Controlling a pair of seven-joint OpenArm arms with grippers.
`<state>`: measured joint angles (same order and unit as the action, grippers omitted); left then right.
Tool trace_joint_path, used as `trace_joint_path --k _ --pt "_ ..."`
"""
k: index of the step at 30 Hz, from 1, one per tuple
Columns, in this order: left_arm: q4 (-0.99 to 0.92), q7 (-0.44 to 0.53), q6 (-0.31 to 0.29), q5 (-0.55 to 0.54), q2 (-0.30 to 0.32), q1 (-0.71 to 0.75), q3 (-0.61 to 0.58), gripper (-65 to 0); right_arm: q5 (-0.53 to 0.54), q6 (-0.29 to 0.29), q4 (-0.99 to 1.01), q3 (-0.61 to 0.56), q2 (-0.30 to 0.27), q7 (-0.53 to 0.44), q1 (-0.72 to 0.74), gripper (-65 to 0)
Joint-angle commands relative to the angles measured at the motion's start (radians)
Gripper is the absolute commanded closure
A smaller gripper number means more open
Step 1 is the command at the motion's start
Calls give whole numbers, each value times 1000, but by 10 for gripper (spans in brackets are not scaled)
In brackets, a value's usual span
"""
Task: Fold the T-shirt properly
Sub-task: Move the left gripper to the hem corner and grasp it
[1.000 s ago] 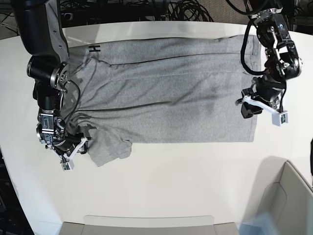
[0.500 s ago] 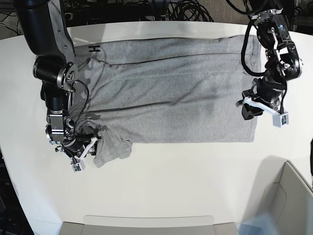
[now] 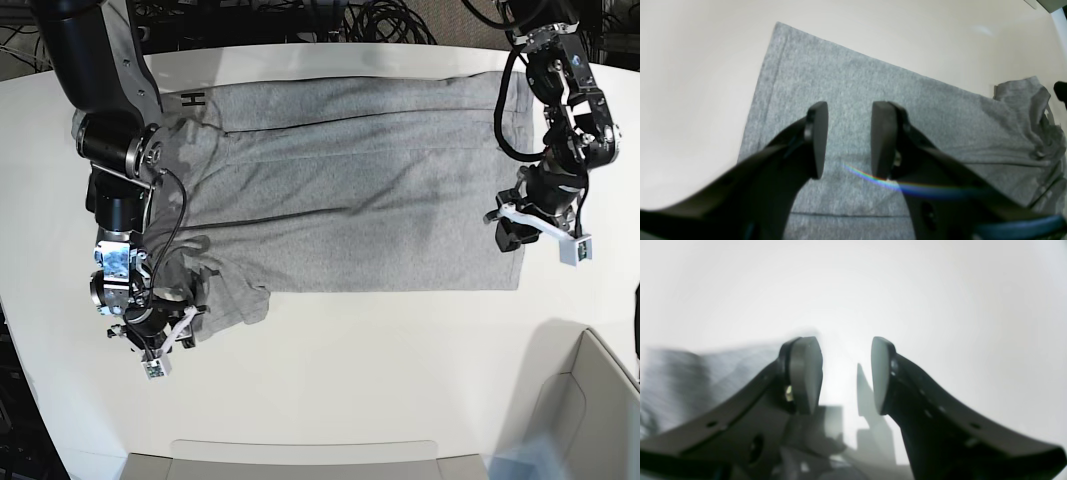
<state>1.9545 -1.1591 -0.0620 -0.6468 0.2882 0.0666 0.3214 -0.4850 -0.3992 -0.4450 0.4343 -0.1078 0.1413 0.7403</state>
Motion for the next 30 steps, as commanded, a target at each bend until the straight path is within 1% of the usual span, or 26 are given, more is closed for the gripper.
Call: trace_joint_path --k 1,8,20,21,24,25,27,30 --pt "13 15 -5 -6 12 -14 2 -207 15 -2 -16 -4 4 -21 40 -262" --pt "-13 15 -5 -8 12 -14 2 -207 13 0 -8 -4 35 -18 43 -262" --pt "-28 15 -5 -9 12 -14 2 -207 13 4 -8 1 21 -18 -31 -262" --pt "-28 15 -5 -9 12 -15 2 -207 13 9 -8 1 20 -18 -35 -262" --pt "-28 15 -5 -11 12 -15 2 -207 13 70 -8 1 16 -22 -44 -262" --pt "-28 15 -5 -11 12 -15 2 -207 13 82 -8 1 15 -22 -51 -262" --pt "-28 15 -5 -11 12 -15 2 -207 13 89 -8 -4 3 -19 -54 -262" --pt "-28 15 -5 -11 12 -15 2 -207 13 89 -8 -4 1 -19 -55 -262"
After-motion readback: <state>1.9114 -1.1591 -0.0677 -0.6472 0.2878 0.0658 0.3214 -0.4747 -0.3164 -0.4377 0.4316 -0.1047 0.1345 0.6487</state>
